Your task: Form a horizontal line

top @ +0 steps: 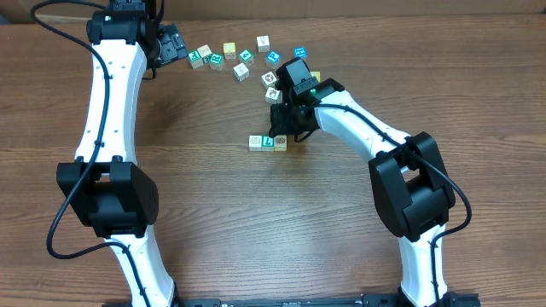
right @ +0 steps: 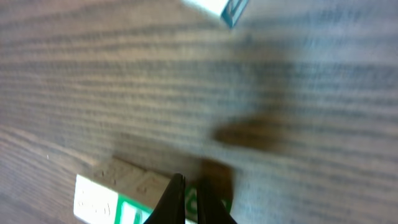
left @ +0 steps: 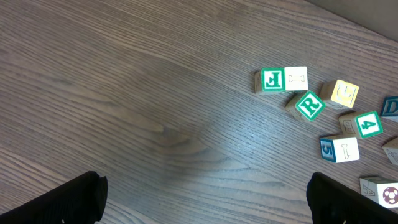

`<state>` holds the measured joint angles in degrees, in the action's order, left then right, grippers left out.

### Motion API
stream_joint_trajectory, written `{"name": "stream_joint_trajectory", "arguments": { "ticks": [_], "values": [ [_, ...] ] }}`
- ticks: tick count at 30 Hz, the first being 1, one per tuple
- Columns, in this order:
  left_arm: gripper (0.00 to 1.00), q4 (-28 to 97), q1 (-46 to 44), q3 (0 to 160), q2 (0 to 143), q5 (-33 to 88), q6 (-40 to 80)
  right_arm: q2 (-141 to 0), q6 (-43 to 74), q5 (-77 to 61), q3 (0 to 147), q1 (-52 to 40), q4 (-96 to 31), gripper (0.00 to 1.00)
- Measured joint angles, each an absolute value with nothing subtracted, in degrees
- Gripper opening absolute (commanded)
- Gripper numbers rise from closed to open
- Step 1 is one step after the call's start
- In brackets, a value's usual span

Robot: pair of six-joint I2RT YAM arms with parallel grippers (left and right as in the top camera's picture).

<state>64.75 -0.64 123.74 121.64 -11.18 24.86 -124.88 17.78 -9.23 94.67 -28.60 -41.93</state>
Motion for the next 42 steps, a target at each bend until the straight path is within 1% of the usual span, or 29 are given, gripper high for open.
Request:
{"name": "stream_joint_trajectory", "arguments": {
  "ticks": [4, 8, 13, 16, 17, 19, 21, 22, 23, 26, 36, 40, 42],
  "values": [
    [1.0, 64.8, -0.6, 123.7, 121.6, -11.2, 24.9, -124.9, 18.7, -6.3, 94.7, -28.1, -40.9, 0.05],
    [1.0, 64.7, -0.6, 123.7, 121.6, -11.2, 24.9, -124.9, 20.9, -3.9, 94.7, -26.2, -42.7, 0.05],
    [1.0, 64.7, -0.6, 123.7, 121.6, -11.2, 24.9, -124.9, 22.5, -2.5, 95.0, -23.4, -45.9, 0.18],
    [1.0, 64.8, -0.6, 123.7, 121.6, -11.2, 24.9, -125.0, 22.8, -2.1, 99.8, -22.2, -54.9, 0.26],
    [1.0, 64.7, -0.6, 123.7, 121.6, -11.2, 24.9, -125.1, 22.8, -2.0, 102.5, -22.1, -57.7, 0.31],
    [1.0, 64.8, -0.6, 123.7, 121.6, -11.2, 24.9, -125.1, 22.5, -1.8, 110.4, -21.6, -61.4, 0.52],
    [1.0, 64.8, -0.6, 123.7, 121.6, -11.2, 24.9, -125.1, 22.5, -1.1, 117.1, -21.4, -62.6, 0.67],
    [1.0, 64.7, -0.6, 123.7, 121.6, -11.2, 24.9, -124.9, 21.3, -0.4, 120.9, -21.3, -62.4, 0.76],
    [1.0, 64.7, -0.6, 123.7, 121.6, -11.2, 24.9, -124.6, 21.5, 0.2, 122.3, -21.2, -61.8, 0.79],
    [1.0, 64.7, -0.6, 123.7, 121.6, -11.2, 24.9, -123.5, 19.5, 2.3, 124.5, -21.0, -59.9, 0.8],
    [1.0, 64.8, -0.6, 123.7, 121.6, -11.2, 24.9, -125.1, 17.9, 8.3, 122.9, -21.0, -55.2, 0.79],
    [1.0, 64.8, -0.6, 123.7, 121.6, -11.2, 24.9, -128.2, 17.8, 9.1, 122.8, -20.3, -54.7, 0.77],
    [1.0, 64.7, -0.6, 123.7, 121.6, -11.2, 24.9, -130.3, 17.8, 9.3, 122.7, -19.6, -54.4, 0.74]
  ]
}}
